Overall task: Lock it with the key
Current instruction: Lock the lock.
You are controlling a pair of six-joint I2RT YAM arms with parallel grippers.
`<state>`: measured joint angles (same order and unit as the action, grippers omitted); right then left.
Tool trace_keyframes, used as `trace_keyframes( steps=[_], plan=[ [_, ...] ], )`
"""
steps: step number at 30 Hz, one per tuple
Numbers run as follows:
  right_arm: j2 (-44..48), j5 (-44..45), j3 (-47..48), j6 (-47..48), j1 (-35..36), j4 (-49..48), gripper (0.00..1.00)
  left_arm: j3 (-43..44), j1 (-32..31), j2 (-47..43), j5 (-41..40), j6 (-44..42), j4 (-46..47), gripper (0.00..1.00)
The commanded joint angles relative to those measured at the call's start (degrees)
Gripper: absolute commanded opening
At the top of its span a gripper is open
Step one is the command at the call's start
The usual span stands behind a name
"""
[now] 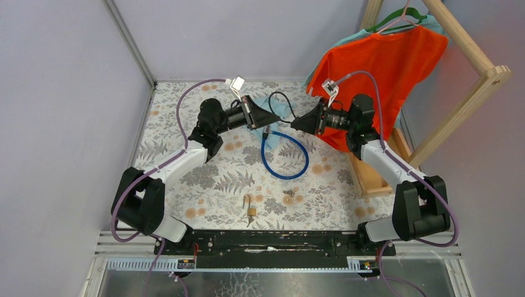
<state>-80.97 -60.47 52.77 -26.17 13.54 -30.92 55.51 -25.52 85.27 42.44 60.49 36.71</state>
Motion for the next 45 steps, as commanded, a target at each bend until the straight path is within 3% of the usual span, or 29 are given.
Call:
trace_keyframes(
  steps=[1,12,20,25,30,35,45],
  plan=[
    [1.47,-3.63,1.30,-3.33,1.40,-13.97,0.00,-1.00,-2.65,0.74,3.20,-0.84,-4.20,0.00],
    [1.08,-12.02,1.47,-3.11,3.04,-15.47,0.00,0.86,-2.22,1.78,2.92,-1.98,-6.04,0.00],
    [1.34,-12.65,0.49,-8.25,3.08,-23.92,0.00,0.45,-2.17,1.57,3.15,-0.92,-5.79,0.00],
    [1.49,-10.38,1.04,-5.77,3.07,-20.11,0.00,0.98,-2.26,1.05,3.69,-1.52,-6.31,0.00],
    [1.26,-6.14,4.09,0.98,3.09,-8.84,0.00,1.80,-3.90,0.87,3.92,-3.60,-7.88,0.00],
    [1.23,-3.98,4.79,1.98,3.07,-6.26,0.00,0.48,-4.48,0.97,4.70,-2.54,-3.46,0.00],
    [2.46,-5.08,2.30,2.14,3.09,-7.19,0.00,-0.68,-3.87,-0.08,5.12,-2.28,3.83,0.30]
  ],
)
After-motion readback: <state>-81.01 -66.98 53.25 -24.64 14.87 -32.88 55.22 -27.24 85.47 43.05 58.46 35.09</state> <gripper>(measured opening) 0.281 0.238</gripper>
